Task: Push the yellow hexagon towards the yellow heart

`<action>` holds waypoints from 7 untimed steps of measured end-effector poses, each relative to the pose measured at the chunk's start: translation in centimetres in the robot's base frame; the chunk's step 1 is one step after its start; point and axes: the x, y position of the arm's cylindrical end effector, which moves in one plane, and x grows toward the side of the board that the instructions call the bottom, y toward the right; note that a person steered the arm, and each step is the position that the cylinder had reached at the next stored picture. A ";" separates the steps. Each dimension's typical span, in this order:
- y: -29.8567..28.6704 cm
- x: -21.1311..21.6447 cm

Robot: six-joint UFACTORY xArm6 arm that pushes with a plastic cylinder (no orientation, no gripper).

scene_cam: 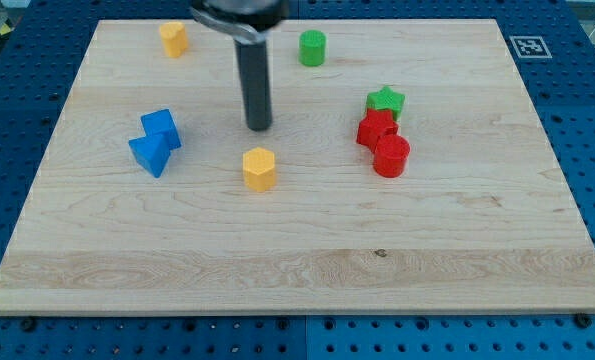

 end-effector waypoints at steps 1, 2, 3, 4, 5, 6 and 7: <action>4.9 3.4; 7.5 7.9; 7.4 10.2; 2.7 9.1; 1.1 8.9; -1.0 8.4; -2.7 6.1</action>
